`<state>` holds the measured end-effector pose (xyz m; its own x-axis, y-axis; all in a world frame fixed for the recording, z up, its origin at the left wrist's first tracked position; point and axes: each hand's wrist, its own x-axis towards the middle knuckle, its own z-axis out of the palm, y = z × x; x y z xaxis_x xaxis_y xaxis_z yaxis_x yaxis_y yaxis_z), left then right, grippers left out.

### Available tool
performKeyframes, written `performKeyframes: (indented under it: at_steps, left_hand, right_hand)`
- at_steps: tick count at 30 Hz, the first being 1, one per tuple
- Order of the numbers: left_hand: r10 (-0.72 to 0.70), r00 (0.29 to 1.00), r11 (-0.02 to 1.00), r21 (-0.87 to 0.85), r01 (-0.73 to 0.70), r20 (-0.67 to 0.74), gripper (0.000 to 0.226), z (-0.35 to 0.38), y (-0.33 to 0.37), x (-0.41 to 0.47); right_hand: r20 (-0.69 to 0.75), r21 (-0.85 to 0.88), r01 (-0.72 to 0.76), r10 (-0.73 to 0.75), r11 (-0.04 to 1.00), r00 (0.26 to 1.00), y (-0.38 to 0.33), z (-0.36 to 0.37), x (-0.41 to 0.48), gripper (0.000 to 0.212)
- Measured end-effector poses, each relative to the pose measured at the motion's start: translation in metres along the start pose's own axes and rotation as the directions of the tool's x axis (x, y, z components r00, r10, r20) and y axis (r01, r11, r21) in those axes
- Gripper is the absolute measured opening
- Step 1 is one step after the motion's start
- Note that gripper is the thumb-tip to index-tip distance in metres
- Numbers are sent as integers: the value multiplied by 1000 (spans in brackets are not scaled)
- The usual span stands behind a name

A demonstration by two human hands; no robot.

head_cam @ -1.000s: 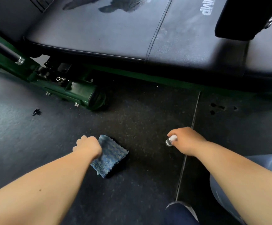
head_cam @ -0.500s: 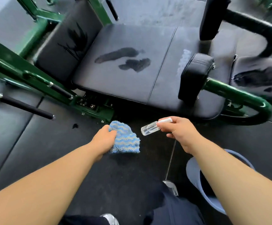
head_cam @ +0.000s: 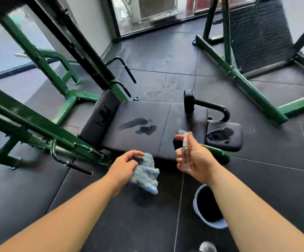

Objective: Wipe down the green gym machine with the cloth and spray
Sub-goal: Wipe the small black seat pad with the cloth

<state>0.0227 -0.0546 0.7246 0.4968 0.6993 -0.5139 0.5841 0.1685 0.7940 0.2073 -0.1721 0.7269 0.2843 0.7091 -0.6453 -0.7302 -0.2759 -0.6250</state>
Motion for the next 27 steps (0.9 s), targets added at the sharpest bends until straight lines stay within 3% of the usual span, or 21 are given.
performKeyframes:
  at_steps: [4,8,11,16,21,27]
  left_hand:
    - [-2,1000,997,-76,1,-6,38,39,47,-16]
    - [24,999,977,-212,-34,-49,18,105,91,-9]
    - [41,991,969,-235,-71,-131,13,160,123,0]
    - [-12,954,952,-295,-80,-298,15,260,166,4]
    - [-138,930,918,-396,-9,-342,21,330,189,18]
    - [-332,874,850,-514,115,-354,28,378,173,53]
  right_hand:
    - [106,-61,-52,58,997,993,-42,-26,-32,40]
    - [184,-79,-72,85,994,979,-82,-80,-39,9]
    - [224,-151,-83,116,985,968,-116,-136,-37,16]
    - [315,-286,-29,123,958,941,-191,-239,-42,6]
    - [271,-430,-52,184,901,945,-236,-305,-29,18]
    - [-4,-541,-152,178,827,984,-264,-344,30,32]
